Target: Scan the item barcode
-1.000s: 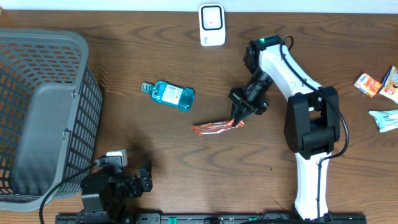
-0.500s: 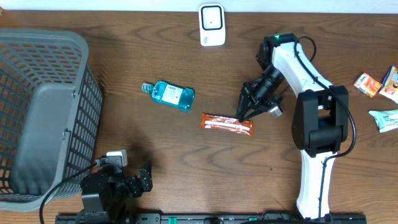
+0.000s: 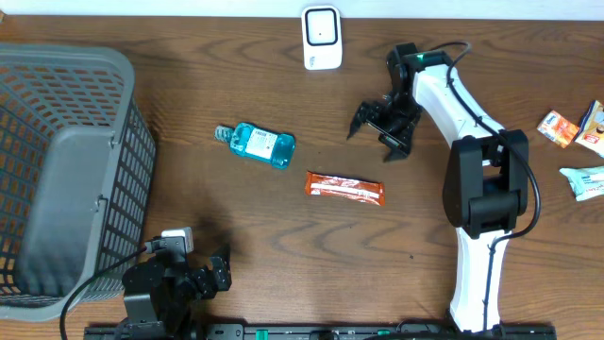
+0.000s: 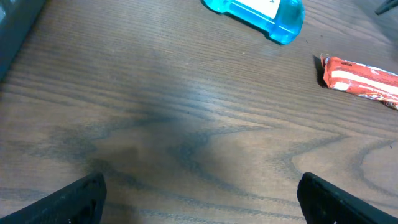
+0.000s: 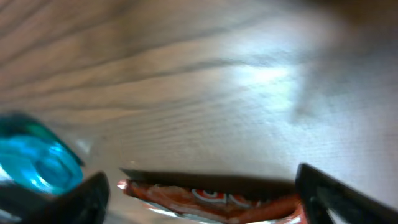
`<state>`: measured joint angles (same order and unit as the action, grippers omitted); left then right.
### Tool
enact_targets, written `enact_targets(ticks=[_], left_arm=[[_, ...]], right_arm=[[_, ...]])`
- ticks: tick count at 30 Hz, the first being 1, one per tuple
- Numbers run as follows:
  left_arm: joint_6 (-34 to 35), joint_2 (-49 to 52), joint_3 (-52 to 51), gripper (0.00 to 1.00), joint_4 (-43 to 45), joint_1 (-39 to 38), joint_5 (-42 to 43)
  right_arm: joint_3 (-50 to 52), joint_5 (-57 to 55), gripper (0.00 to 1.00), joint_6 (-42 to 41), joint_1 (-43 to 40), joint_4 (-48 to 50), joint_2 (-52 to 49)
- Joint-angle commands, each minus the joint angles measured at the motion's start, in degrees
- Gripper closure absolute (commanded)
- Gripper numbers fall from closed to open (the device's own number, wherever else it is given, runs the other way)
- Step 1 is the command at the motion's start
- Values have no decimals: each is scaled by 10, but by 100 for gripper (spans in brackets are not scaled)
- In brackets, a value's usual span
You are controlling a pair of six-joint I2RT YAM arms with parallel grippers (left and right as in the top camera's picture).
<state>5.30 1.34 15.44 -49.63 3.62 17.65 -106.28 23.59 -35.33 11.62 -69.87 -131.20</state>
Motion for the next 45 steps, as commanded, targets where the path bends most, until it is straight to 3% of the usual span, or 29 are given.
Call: enact_targets(ticks=[1, 7, 10, 12, 19, 32, 34, 37, 38, 45], left_arm=[[-3, -3, 1, 2, -5, -2, -2], [-3, -3, 1, 2, -5, -2, -2], [-3, -3, 1, 2, -5, -2, -2], [-3, -3, 1, 2, -5, -2, -2], [-3, -3, 1, 2, -5, -2, -2], [-3, -3, 1, 2, -5, -2, -2], [-3, -3, 1, 2, -5, -2, -2], [-3, -3, 1, 2, -5, -2, -2], [-3, -3, 1, 2, -5, -2, -2], [-3, -3, 1, 2, -5, -2, -2]], right_arm=[[1, 21, 20, 283, 15, 14, 2], [2, 89, 4, 546, 31, -23, 2], [2, 158, 8, 700, 40, -68, 2], [4, 155, 13, 737, 47, -75, 2], [15, 96, 26, 740, 61, -66, -19], [15, 100, 35, 741, 66, -122, -147], [15, 99, 52, 751, 71, -132, -169], [16, 92, 90, 768, 77, -134, -198], [16, 89, 98, 768, 78, -132, -206], [8, 91, 99, 730, 79, -134, -212]])
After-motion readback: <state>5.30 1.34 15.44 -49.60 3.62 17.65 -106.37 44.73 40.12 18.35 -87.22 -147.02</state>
